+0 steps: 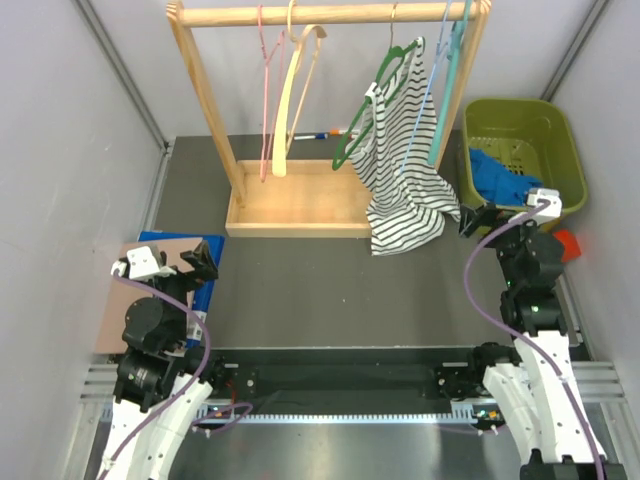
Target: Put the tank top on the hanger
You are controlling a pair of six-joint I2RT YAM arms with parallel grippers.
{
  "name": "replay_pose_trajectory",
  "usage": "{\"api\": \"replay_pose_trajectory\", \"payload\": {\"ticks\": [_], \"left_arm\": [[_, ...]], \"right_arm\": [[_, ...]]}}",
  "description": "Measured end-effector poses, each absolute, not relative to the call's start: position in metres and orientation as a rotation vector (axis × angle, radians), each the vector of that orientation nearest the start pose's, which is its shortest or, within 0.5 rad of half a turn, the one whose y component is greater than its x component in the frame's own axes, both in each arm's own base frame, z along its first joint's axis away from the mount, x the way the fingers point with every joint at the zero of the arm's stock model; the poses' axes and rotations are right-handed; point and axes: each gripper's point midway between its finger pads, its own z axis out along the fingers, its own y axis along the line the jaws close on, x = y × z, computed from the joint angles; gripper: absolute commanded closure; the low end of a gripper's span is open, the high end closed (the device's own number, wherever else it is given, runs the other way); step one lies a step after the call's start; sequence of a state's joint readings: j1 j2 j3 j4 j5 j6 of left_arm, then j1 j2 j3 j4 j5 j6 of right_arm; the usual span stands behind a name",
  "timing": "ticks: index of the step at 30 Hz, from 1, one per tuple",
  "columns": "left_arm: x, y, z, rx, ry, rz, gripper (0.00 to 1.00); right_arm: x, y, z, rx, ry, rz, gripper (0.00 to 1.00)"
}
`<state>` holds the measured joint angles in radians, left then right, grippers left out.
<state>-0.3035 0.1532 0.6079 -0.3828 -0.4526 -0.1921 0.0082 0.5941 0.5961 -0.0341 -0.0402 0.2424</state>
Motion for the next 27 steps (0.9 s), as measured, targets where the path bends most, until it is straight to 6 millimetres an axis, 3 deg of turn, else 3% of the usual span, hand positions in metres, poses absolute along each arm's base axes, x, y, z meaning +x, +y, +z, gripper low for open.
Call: {"api": "replay_pose_trajectory", "payload": {"ticks": [9, 13, 17, 20, 24, 27], "left_arm": [[0.203, 0.009, 0.291, -0.276, 1.482, -0.059, 0.01], [0.203, 0.009, 0.291, -0.271, 1.483, -0.054, 0.01], [0.203, 0.009, 0.291, -0.267, 1.483, -0.050, 0.01], [0.203, 0.009, 0.290, -0.256, 1.486, -0.045, 0.01], [0.204, 0.008, 0.285, -0.238, 1.498, -0.036, 0.01], [0.206, 0.006, 0.283, -0.226, 1.501, -0.037, 0.01]], "right_arm": [[0.249, -0.012, 0.333, 0.334, 1.362, 0.156, 0.00], [0.255, -0.022, 0.375, 0.383, 1.346, 0.119, 0.00], [0.300, -0.032, 0.416, 0.421, 1.385, 0.067, 0.00], [0.343, -0.045, 0.416, 0.453, 1.454, 0.012, 0.00], [0.409, -0.073, 0.390, 0.501, 1.588, -0.031, 0.00], [0.456, -0.102, 0.350, 0.536, 1.716, -0.010, 0.00]]}}
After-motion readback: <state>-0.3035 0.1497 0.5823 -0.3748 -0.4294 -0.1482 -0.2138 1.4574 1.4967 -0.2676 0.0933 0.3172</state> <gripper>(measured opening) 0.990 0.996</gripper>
